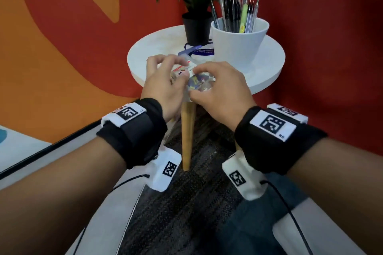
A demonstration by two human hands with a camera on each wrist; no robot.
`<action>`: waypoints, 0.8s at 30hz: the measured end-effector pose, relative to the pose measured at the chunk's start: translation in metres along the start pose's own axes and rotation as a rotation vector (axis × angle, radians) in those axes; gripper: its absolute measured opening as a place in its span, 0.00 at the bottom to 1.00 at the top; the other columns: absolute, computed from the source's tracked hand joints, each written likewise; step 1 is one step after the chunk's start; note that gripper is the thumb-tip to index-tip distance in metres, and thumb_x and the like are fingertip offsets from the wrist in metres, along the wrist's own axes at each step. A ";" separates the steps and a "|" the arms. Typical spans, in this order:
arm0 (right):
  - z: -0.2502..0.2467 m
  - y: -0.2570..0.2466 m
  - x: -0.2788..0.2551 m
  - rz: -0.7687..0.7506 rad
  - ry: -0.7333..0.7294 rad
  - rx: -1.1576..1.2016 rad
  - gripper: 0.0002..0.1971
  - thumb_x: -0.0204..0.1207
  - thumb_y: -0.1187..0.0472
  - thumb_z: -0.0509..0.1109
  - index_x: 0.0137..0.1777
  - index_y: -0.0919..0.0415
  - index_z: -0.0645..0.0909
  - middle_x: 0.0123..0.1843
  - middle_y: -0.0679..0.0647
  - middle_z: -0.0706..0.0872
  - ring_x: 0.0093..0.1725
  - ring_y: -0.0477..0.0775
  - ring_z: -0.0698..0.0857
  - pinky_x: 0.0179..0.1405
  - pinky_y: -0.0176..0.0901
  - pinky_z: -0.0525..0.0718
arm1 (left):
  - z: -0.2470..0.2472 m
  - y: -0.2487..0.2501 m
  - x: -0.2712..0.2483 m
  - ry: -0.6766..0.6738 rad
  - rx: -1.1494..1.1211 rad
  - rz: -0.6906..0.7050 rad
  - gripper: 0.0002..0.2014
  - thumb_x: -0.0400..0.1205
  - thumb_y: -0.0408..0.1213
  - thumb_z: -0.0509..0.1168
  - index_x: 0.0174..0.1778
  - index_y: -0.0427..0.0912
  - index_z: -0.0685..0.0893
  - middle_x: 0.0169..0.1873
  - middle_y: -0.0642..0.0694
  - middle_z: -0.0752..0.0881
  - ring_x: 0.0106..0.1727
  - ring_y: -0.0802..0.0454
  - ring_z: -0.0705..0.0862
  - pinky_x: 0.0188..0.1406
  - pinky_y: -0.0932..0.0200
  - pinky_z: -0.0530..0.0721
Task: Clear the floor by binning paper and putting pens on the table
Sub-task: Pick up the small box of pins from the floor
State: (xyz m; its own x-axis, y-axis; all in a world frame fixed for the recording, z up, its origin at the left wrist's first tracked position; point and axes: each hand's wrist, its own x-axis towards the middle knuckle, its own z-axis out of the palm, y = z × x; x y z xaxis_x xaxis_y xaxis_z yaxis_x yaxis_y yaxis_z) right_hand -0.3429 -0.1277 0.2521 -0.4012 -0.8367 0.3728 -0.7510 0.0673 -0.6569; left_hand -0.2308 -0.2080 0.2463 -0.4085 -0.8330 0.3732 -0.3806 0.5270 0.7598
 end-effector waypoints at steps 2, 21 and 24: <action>0.000 0.000 0.005 -0.012 0.000 -0.005 0.16 0.70 0.52 0.75 0.59 0.47 0.86 0.59 0.50 0.85 0.58 0.48 0.83 0.57 0.34 0.76 | 0.004 -0.002 -0.005 0.033 0.153 -0.004 0.06 0.83 0.48 0.60 0.50 0.61 0.82 0.63 0.57 0.69 0.67 0.51 0.68 0.67 0.53 0.67; 0.028 0.021 -0.006 -0.147 0.072 -0.143 0.22 0.66 0.63 0.67 0.62 0.61 0.76 0.62 0.57 0.77 0.58 0.61 0.77 0.59 0.47 0.72 | 0.011 -0.022 -0.009 -0.019 0.483 0.095 0.21 0.84 0.51 0.55 0.75 0.65 0.66 0.77 0.58 0.64 0.74 0.48 0.67 0.65 0.44 0.68; 0.029 0.020 -0.008 -0.142 0.098 -0.108 0.24 0.65 0.65 0.66 0.64 0.61 0.74 0.62 0.57 0.76 0.58 0.61 0.77 0.58 0.46 0.71 | 0.011 -0.023 -0.009 -0.028 0.495 0.093 0.22 0.85 0.52 0.55 0.76 0.65 0.65 0.78 0.58 0.63 0.74 0.47 0.66 0.65 0.43 0.68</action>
State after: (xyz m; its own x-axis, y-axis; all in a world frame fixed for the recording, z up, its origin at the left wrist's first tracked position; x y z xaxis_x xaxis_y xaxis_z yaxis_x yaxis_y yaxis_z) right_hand -0.3395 -0.1355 0.2169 -0.3327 -0.7851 0.5224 -0.8532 0.0146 -0.5214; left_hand -0.2274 -0.2106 0.2190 -0.4793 -0.7772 0.4076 -0.6866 0.6214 0.3774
